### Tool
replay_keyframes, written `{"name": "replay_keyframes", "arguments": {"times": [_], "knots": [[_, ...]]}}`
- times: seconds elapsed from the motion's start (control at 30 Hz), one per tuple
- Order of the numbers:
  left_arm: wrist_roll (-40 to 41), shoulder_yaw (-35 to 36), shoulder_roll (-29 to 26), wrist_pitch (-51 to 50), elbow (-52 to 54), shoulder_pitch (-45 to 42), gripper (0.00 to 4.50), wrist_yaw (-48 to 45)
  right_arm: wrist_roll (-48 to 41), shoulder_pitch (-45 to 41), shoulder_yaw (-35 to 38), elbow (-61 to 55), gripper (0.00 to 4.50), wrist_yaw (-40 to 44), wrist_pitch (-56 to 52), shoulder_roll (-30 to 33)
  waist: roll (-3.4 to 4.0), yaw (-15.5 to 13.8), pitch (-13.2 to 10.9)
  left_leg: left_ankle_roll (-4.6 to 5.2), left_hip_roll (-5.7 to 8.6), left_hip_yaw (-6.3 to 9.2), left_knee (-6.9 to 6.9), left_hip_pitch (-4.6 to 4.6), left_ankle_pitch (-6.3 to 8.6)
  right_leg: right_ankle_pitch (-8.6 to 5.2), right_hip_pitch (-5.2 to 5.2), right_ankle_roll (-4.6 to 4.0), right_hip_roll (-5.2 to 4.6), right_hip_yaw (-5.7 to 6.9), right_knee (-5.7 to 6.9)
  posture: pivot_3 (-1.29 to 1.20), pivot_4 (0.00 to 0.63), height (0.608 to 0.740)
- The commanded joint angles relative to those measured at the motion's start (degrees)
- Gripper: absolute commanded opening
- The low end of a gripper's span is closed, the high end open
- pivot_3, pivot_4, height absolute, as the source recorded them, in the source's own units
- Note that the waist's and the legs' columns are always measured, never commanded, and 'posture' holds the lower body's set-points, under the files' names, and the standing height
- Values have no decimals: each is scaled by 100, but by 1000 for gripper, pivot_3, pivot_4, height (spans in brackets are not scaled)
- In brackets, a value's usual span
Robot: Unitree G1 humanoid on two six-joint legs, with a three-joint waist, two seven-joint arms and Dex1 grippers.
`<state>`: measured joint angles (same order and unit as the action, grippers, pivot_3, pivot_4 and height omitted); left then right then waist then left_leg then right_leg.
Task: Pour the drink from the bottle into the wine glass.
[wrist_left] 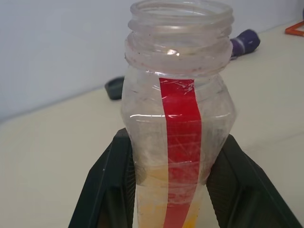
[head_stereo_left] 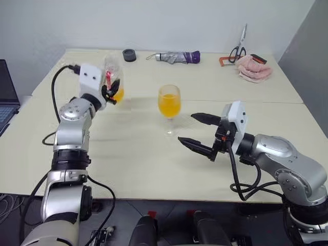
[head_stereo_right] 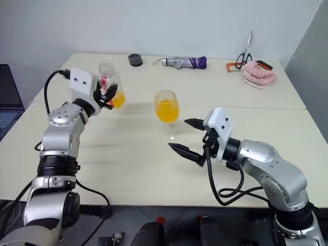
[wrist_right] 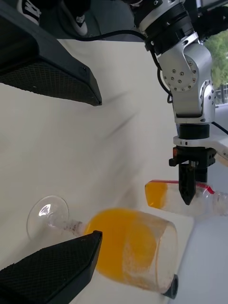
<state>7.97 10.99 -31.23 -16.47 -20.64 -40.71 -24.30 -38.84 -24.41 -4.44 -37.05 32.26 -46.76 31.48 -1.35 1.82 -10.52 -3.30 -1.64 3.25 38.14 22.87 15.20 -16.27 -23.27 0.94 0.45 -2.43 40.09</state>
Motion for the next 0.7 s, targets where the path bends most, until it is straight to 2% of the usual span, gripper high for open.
{"name": "replay_keyframes", "arguments": {"times": [0.03,0.23,0.63,0.7], "knots": [[292,399,-130,-234,349,123,1657,62,190,-180,-194,23,4500,44,26,69,-2,-5,1,0,0,1,0,1,0,0,0,0,0,1,0,0,150,740],[418,652,-139,-407,303,458,1657,174,621,-325,-511,203,4500,74,258,-13,-3,-4,2,0,0,1,0,0,0,0,0,0,-2,2,-1,0,150,740],[579,760,-110,-60,69,876,1657,111,697,-579,-628,160,4500,49,145,-223,-4,-4,3,0,-1,-1,-2,-3,0,0,0,0,-3,0,-1,0,150,740],[594,794,-94,26,34,923,2377,129,687,-593,-617,140,4500,45,111,-236,-4,2,3,0,-3,-1,-3,-4,0,0,0,0,-2,0,-1,0,150,740]]}}
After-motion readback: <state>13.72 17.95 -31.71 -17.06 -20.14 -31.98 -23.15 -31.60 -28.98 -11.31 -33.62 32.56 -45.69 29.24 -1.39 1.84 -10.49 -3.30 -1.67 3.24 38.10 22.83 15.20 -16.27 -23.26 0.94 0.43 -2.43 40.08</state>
